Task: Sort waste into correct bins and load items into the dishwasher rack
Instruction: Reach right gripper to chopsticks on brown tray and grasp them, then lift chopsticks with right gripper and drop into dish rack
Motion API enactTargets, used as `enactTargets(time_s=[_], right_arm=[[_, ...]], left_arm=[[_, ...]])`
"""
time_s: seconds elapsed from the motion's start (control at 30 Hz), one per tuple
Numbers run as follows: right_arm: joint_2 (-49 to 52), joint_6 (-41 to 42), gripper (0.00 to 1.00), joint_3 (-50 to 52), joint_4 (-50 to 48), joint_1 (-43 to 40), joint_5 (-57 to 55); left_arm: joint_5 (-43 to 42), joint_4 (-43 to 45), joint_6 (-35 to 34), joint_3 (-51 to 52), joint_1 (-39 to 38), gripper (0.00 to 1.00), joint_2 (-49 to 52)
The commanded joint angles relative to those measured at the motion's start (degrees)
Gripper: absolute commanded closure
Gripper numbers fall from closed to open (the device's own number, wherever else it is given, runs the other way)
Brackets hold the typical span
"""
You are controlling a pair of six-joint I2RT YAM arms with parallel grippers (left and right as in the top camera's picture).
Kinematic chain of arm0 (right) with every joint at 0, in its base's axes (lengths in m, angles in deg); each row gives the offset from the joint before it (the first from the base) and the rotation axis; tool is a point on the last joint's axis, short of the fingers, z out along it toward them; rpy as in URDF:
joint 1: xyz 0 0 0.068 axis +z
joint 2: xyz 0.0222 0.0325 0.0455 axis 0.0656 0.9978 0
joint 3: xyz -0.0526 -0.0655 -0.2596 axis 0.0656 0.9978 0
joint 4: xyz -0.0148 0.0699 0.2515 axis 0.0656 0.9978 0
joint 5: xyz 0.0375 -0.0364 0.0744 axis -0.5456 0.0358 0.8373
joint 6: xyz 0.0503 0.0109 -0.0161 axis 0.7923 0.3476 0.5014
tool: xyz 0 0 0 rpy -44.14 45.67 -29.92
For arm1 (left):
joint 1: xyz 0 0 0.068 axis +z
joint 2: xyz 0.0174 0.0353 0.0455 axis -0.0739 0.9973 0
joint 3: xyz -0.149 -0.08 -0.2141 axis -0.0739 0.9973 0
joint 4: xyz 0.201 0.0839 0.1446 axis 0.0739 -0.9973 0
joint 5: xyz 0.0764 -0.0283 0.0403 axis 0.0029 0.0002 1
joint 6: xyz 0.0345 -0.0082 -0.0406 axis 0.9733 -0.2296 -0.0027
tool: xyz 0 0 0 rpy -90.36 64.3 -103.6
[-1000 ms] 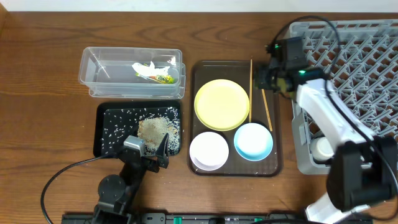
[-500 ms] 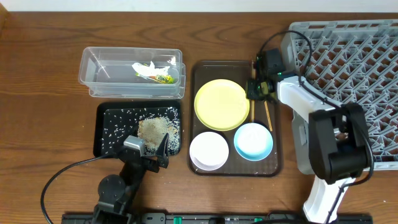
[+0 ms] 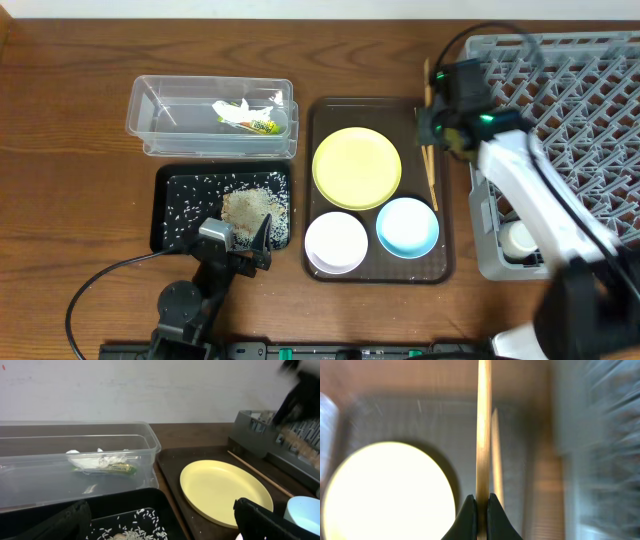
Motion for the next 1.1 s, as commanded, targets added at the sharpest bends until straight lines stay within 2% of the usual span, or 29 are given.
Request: enactTargets(time_s=[0.0, 0.23, 0.57, 0.6, 0.7, 0.73, 0.83, 0.97, 1.07], right_arm=[[-6.03, -4.31, 0.99, -0.94, 1.05, -2.4, -7.08], [-6.73, -15.13, 0.99, -0.07, 3.98, -9.77, -9.92], [3.58, -15.13, 0.99, 0.26, 4.39, -13.29, -7.78], [4.35, -15.15, 0.93, 0.26, 4.44, -13.14, -8.09], [5.55, -15.1, 0.51, 0.24, 3.96, -12.37, -11.76], [5.35, -15.1, 0.45, 0.09, 3.93, -11.96, -12.59], [2.86, -15.08, 0.38, -1.18, 5.77, -9.86, -11.06], [-1.31, -14.47, 0.32, -1.25, 6.4, -5.46, -1.55], [-1.88, -10.71, 0.31, -1.18, 6.73, -1.6, 1.7]], left_arm=[[0.04, -0.42, 0.9, 0.7, 0.13, 0.07, -0.46], [0.04, -0.42, 0.87, 0.7, 0.13, 0.07, -0.46], [0.04, -0.42, 0.9, 0.7, 0.13, 0.07, -0.46], [0.04, -0.42, 0.9, 0.7, 0.13, 0.07, -0.46], [0.04, -0.44, 0.9, 0.7, 0.13, 0.07, -0.46], [0.04, -0.44, 0.9, 0.7, 0.13, 0.07, -0.46], [0.04, -0.42, 0.9, 0.7, 0.13, 0.07, -0.46], [0.04, -0.42, 0.9, 0.7, 0.13, 0.07, -0.46], [0.04, -0.44, 0.9, 0.7, 0.13, 0.07, -0.46]])
